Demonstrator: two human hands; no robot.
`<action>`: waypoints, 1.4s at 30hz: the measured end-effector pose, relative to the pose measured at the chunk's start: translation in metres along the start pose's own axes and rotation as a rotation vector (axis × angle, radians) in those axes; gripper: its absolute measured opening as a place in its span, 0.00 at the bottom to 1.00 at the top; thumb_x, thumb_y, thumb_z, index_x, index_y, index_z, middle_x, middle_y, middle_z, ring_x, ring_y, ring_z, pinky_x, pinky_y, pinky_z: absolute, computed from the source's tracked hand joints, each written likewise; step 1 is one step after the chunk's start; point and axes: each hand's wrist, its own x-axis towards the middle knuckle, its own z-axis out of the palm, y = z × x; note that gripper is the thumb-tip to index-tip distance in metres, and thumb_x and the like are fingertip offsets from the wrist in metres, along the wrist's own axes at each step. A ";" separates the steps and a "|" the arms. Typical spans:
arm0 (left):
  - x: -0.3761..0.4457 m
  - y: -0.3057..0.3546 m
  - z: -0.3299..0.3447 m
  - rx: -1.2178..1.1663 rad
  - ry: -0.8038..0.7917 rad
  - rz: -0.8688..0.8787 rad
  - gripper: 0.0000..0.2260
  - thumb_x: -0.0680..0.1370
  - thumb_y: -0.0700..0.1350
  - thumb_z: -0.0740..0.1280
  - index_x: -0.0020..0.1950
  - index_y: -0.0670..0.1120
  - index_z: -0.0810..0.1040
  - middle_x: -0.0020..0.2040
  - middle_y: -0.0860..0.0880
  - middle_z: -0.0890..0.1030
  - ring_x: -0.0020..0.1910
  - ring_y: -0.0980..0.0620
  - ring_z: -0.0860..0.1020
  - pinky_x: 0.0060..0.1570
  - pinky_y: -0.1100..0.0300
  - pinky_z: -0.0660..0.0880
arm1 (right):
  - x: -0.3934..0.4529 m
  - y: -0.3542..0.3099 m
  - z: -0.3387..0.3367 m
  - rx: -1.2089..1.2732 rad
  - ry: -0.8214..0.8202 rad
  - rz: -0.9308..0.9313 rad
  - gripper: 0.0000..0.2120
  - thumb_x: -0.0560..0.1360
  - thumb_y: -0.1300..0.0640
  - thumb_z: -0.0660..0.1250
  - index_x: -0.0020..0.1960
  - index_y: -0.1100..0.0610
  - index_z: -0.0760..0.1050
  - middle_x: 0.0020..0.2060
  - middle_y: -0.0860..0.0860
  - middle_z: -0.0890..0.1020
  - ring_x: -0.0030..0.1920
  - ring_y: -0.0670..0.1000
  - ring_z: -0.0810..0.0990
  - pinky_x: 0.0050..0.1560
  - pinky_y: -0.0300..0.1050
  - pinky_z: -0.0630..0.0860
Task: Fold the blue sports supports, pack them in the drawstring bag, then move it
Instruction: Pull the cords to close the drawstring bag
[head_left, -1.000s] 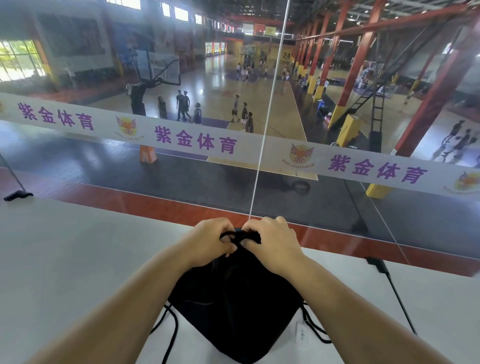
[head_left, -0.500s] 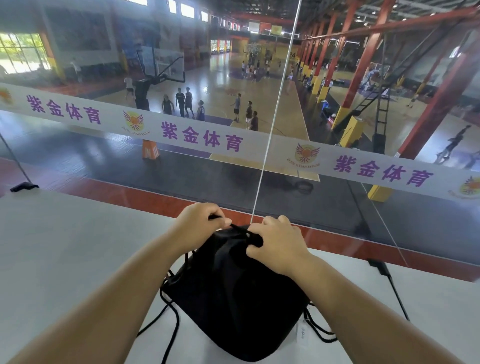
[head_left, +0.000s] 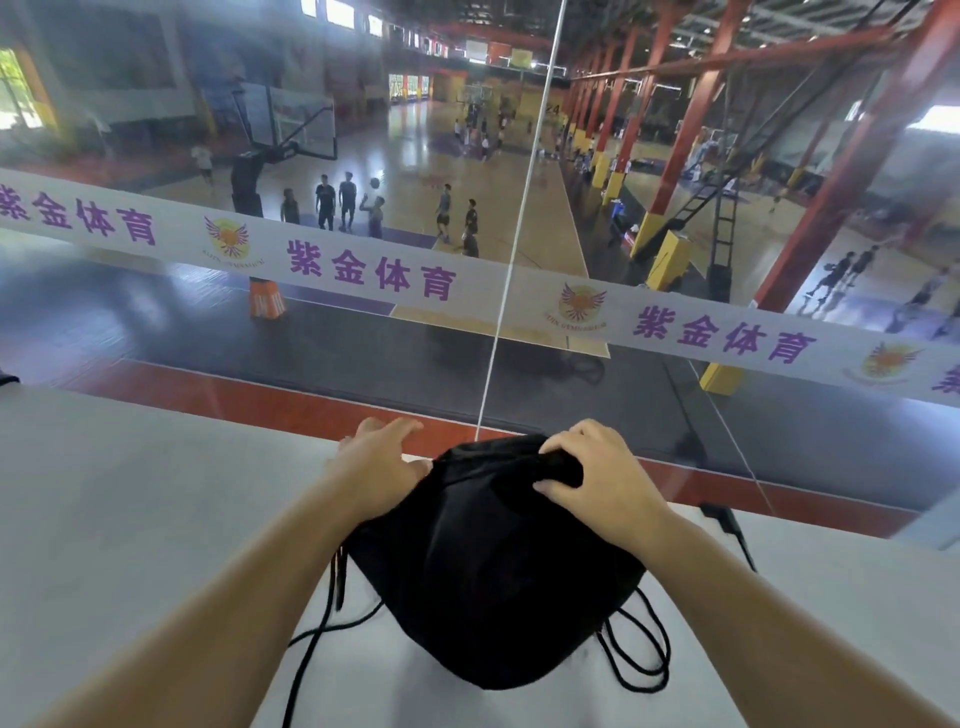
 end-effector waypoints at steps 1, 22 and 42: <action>-0.002 0.006 0.004 0.027 -0.027 0.035 0.24 0.74 0.54 0.66 0.70 0.56 0.67 0.68 0.47 0.68 0.67 0.41 0.67 0.67 0.44 0.66 | -0.002 0.000 0.001 0.061 -0.005 0.010 0.15 0.70 0.49 0.73 0.56 0.48 0.77 0.50 0.44 0.72 0.55 0.46 0.69 0.56 0.37 0.64; -0.005 0.055 0.037 -0.139 -0.017 0.291 0.01 0.77 0.41 0.64 0.47 0.47 0.75 0.45 0.48 0.80 0.45 0.48 0.79 0.50 0.54 0.75 | -0.049 0.051 -0.023 0.298 -0.122 0.304 0.09 0.78 0.50 0.62 0.48 0.49 0.80 0.41 0.43 0.82 0.38 0.42 0.79 0.41 0.37 0.71; 0.002 0.019 -0.025 -0.258 0.245 0.135 0.11 0.73 0.52 0.71 0.35 0.46 0.80 0.30 0.48 0.78 0.30 0.53 0.72 0.32 0.61 0.67 | -0.025 0.073 -0.051 0.134 0.232 0.388 0.13 0.79 0.51 0.61 0.38 0.56 0.74 0.34 0.51 0.79 0.37 0.54 0.77 0.38 0.47 0.71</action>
